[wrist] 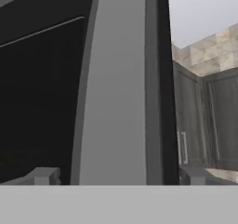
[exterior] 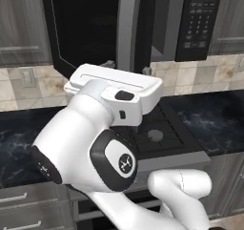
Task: The microwave is finished heating the shrimp and squash. Take the bowl containing the food and place it on the dining counter.
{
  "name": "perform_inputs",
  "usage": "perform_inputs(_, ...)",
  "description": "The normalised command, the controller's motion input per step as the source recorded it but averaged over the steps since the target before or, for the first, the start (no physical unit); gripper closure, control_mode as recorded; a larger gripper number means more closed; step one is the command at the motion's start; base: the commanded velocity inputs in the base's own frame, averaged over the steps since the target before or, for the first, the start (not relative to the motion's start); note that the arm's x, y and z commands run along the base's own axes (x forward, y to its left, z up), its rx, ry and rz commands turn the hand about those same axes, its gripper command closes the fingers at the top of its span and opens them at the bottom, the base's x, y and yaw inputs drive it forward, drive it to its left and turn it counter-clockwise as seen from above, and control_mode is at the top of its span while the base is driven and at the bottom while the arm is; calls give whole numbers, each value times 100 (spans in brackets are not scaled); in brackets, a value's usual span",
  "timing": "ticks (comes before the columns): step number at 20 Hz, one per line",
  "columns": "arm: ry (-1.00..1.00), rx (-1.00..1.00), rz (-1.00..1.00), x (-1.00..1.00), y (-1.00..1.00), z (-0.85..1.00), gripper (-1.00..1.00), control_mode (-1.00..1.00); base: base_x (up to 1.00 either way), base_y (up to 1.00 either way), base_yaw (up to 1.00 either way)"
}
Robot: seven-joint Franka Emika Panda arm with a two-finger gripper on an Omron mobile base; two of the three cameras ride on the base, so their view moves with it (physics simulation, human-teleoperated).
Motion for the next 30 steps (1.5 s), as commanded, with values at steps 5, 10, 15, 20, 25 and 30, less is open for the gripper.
perform_inputs(5,0,-1,-9,25,30,0,-100,-100,0,0,0)
perform_inputs(10,0,-1,0,-23,-3,-8,-100,-100,0,0,0)
perform_inputs(15,0,0,0,-25,-5,-2,-100,-100,0,0,0)
perform_inputs(20,0,0,0,-45,-18,-1,-100,-100,0,0,0)
perform_inputs(25,0,0,0,-9,0,0,-100,-100,0,0,0)
perform_inputs(30,0,-2,0,-93,-38,-31,-100,-100,0,0,0)
